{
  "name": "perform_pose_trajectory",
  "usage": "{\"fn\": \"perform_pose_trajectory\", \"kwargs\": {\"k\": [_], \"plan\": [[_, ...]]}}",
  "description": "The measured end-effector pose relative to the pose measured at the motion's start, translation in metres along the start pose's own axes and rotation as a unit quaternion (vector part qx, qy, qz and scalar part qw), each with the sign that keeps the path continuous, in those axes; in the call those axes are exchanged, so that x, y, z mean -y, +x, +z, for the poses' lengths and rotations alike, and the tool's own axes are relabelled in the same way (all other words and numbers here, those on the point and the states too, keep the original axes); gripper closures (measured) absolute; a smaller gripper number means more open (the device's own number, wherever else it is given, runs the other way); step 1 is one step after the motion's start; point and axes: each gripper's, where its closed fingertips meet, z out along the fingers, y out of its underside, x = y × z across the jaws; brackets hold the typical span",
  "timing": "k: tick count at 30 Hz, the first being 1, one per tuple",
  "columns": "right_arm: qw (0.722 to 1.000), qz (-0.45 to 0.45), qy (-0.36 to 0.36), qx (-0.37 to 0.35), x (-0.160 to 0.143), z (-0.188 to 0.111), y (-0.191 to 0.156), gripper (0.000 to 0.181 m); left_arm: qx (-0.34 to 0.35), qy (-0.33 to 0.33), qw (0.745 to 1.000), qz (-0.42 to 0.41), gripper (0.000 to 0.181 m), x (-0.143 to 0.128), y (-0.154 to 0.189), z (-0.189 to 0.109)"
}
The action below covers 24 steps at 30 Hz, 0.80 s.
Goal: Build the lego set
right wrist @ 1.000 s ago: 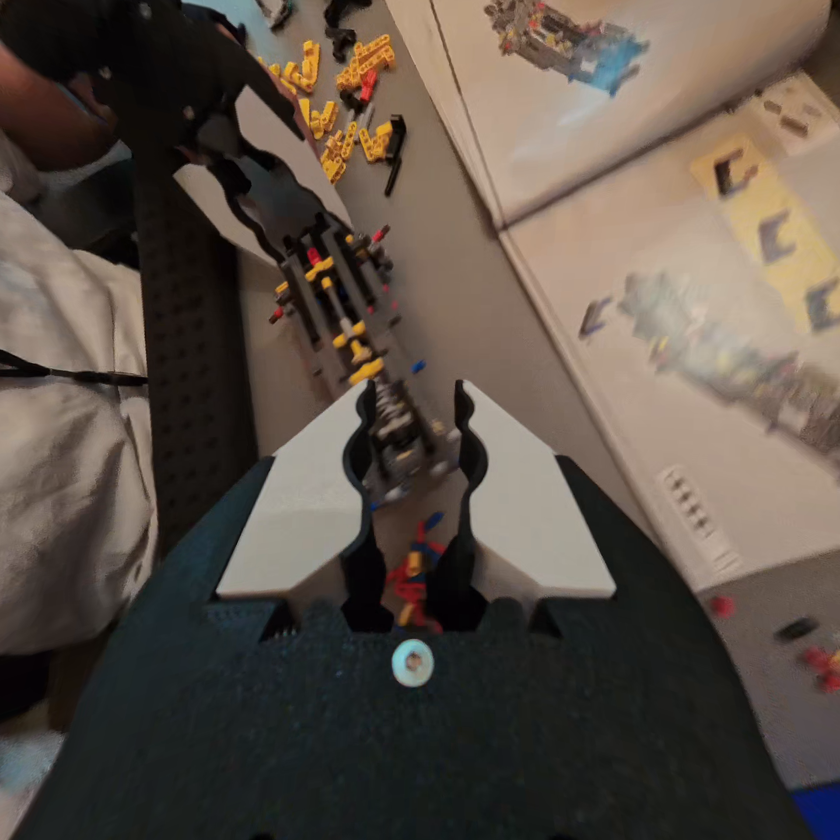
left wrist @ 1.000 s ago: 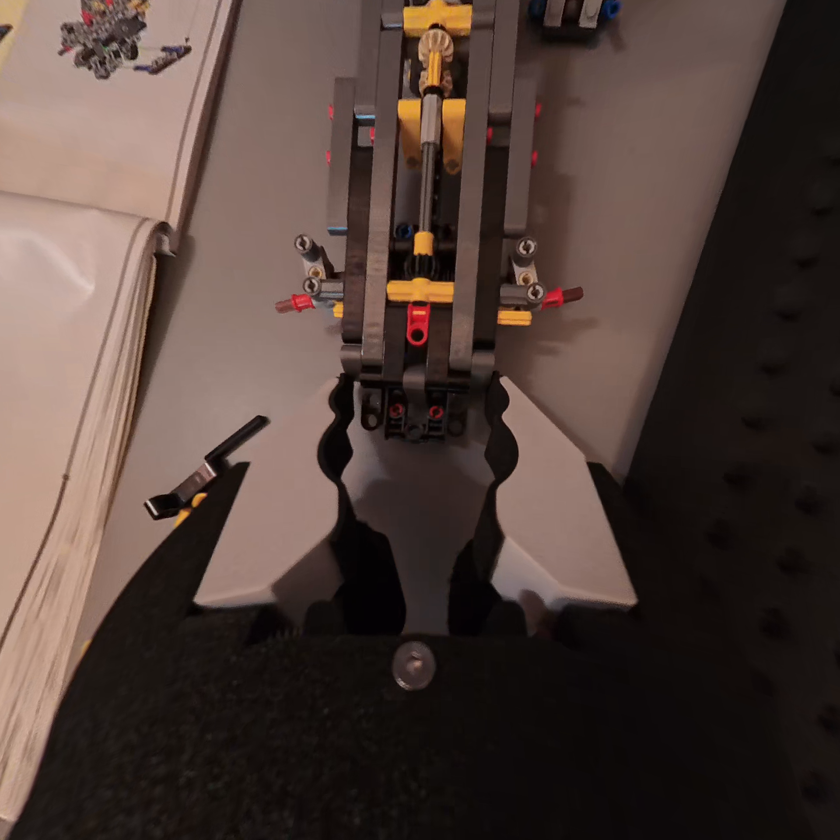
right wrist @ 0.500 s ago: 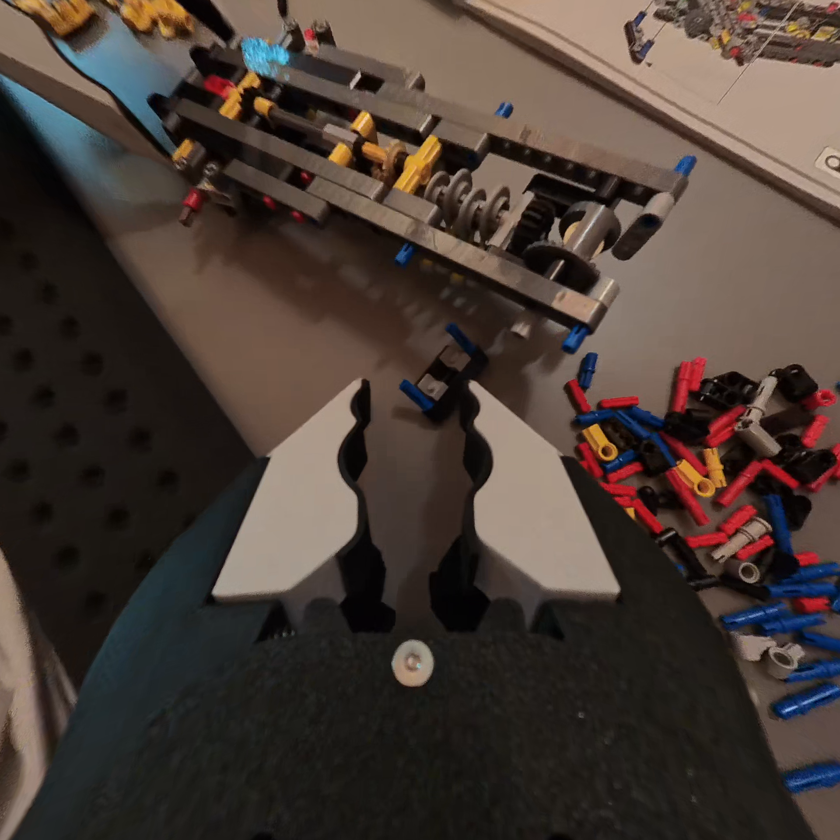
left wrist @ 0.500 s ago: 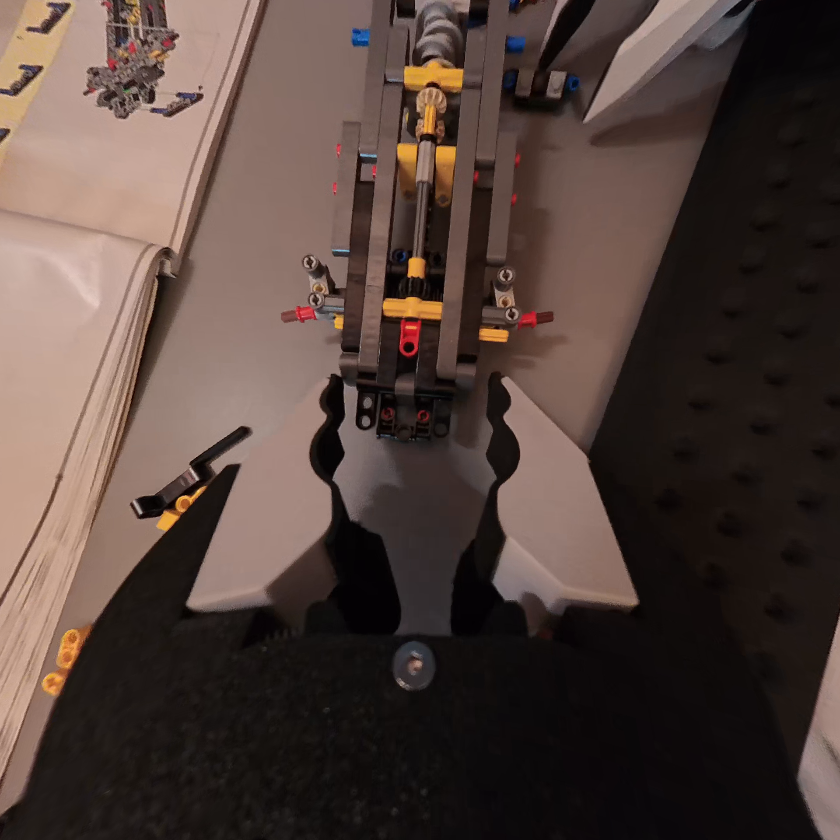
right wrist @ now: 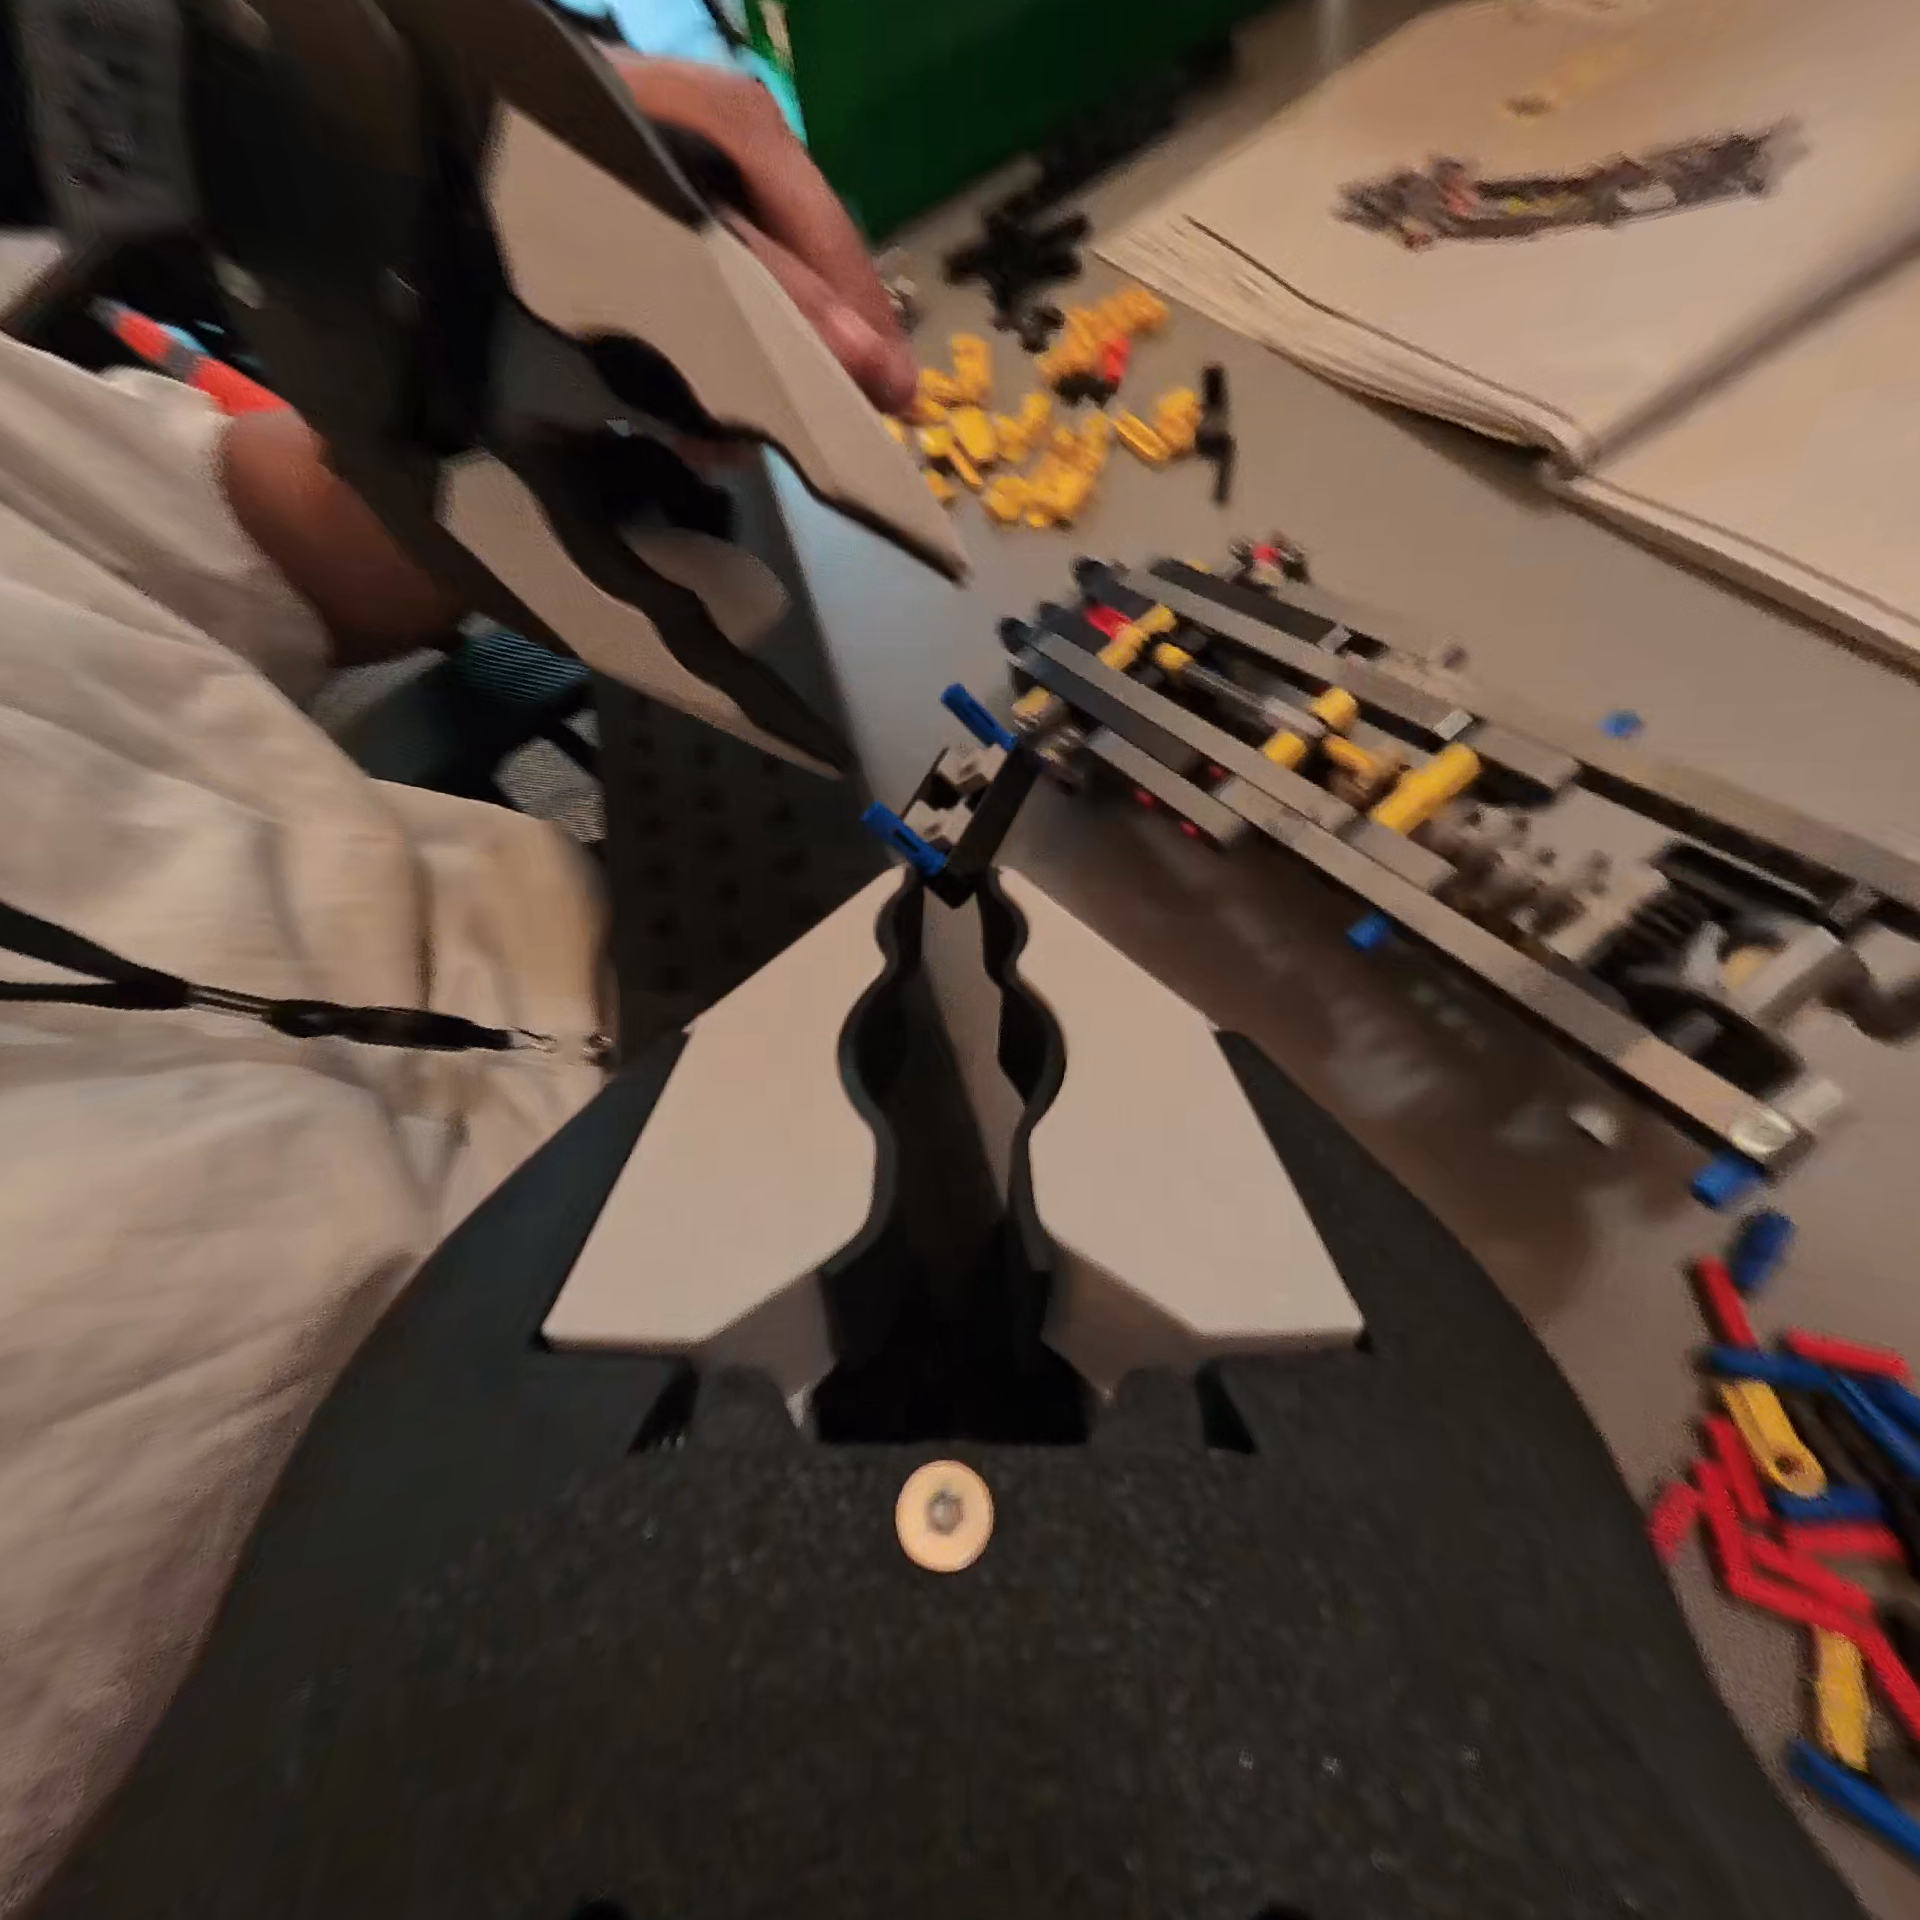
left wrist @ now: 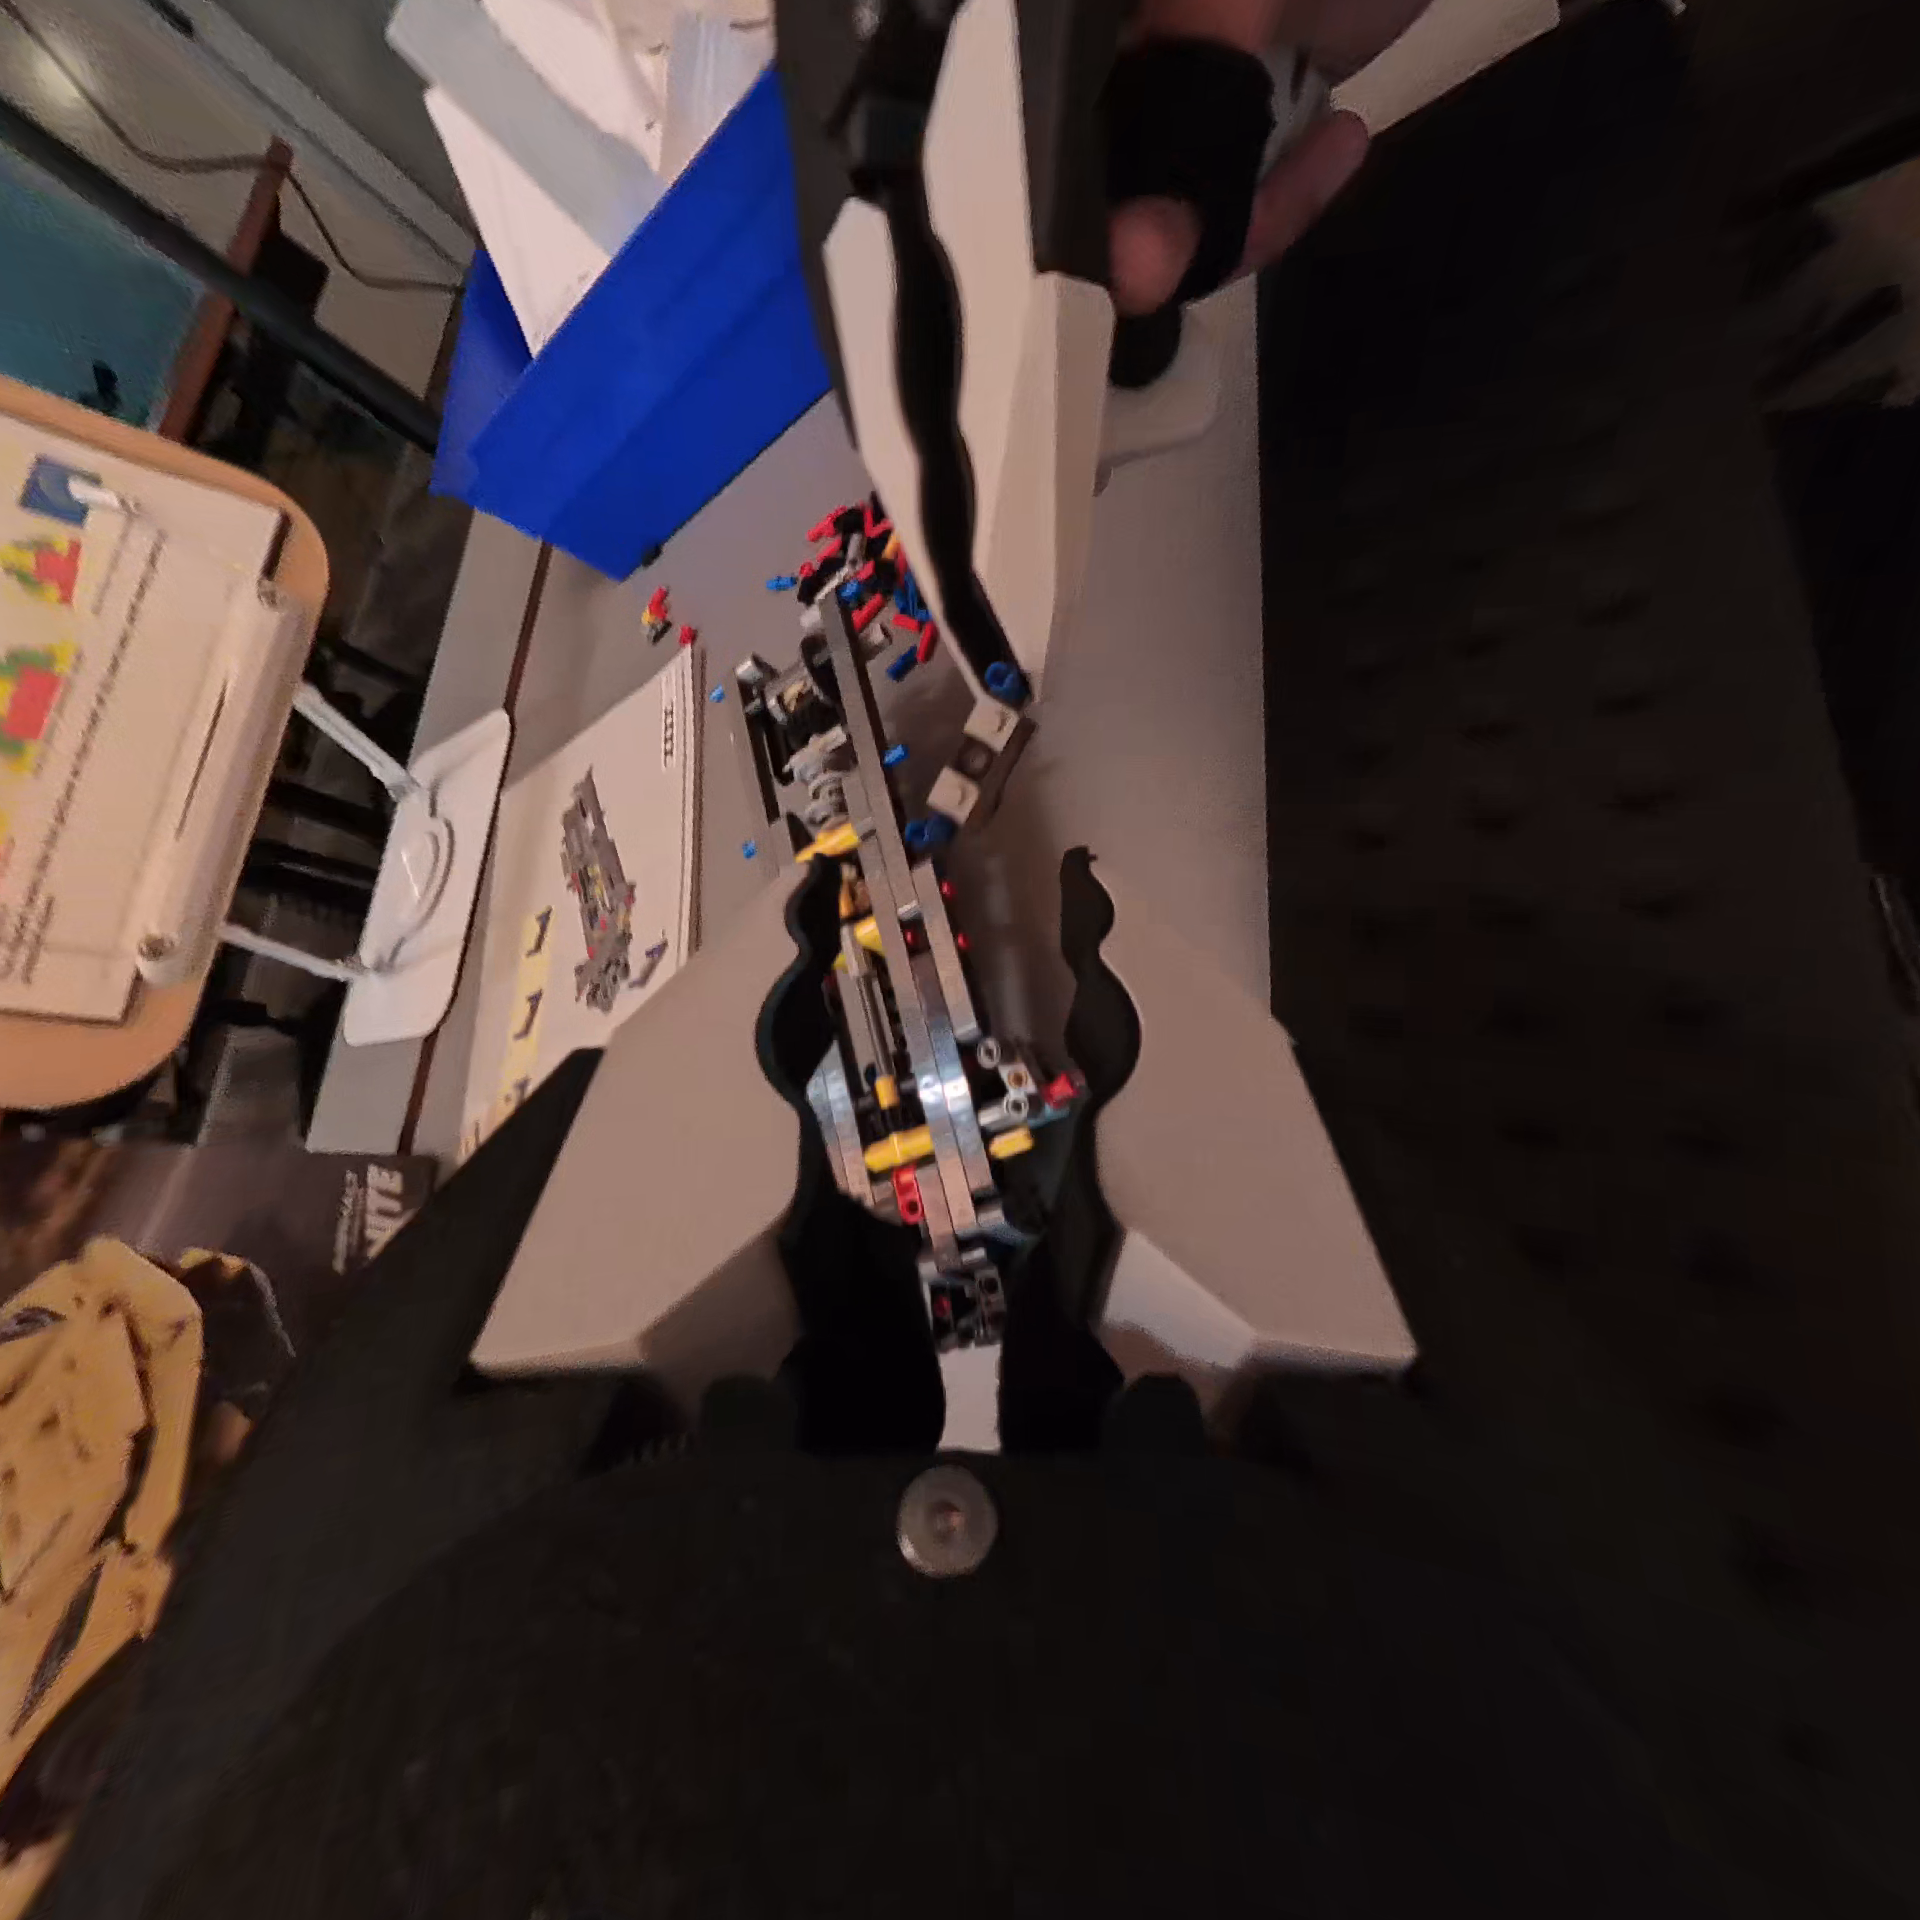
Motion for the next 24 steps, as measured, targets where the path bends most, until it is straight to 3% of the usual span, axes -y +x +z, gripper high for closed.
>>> {"fn": "perform_pose_trajectory", "kwargs": {"k": [2, 6, 8, 10, 11, 13, 16, 20, 22, 24], "plan": [[0.999, -0.004, 0.003, 0.045, 0.008, 0.003, -0.017, 0.172, -0.009, 0.018, 1.0, 0.012, 0.143, 0.009, 0.006, 0.004], [0.994, -0.003, 0.025, 0.105, 0.024, 0.008, -0.036, 0.172, -0.014, 0.05, 0.999, -0.008, 0.168, 0.015, 0.01, 0.0], [0.995, -0.023, 0.034, 0.096, 0.029, 0.012, -0.032, 0.172, -0.01, 0.053, 0.997, -0.052, 0.169, 0.011, 0.007, -0.002], [0.991, -0.081, 0.077, 0.071, 0.043, 0.013, -0.031, 0.164, -0.028, 0.084, 0.984, -0.157, 0.169, 0.011, 0.001, -0.008], [0.983, -0.132, 0.11, 0.06, 0.052, 0.012, -0.033, 0.155, -0.047, 0.112, 0.964, -0.236, 0.168, 0.014, -0.003, -0.013], [0.963, -0.228, 0.145, 0.008, 0.064, 0.012, -0.036, 0.149, -0.111, 0.178, 0.893, -0.398, 0.168, 0.02, -0.014, -0.024], [0.935, -0.322, 0.092, -0.114, 0.066, 0.018, -0.026, 0.149, -0.209, 0.247, 0.771, -0.548, 0.169, 0.026, -0.026, -0.043], [0.835, -0.499, 0.061, -0.222, 0.085, 0.018, -0.03, 0.151, -0.292, 0.275, 0.645, -0.651, 0.17, 0.027, -0.038, -0.054], [0.806, -0.541, 0.054, -0.235, 0.094, 0.021, -0.032, 0.144, -0.326, 0.295, 0.582, -0.684, 0.169, 0.03, -0.045, -0.059], [0.779, -0.574, 0.046, -0.249, 0.1, 0.025, -0.028, 0.139, -0.353, 0.288, 0.554, -0.697, 0.169, 0.032, -0.041, -0.058]]}}
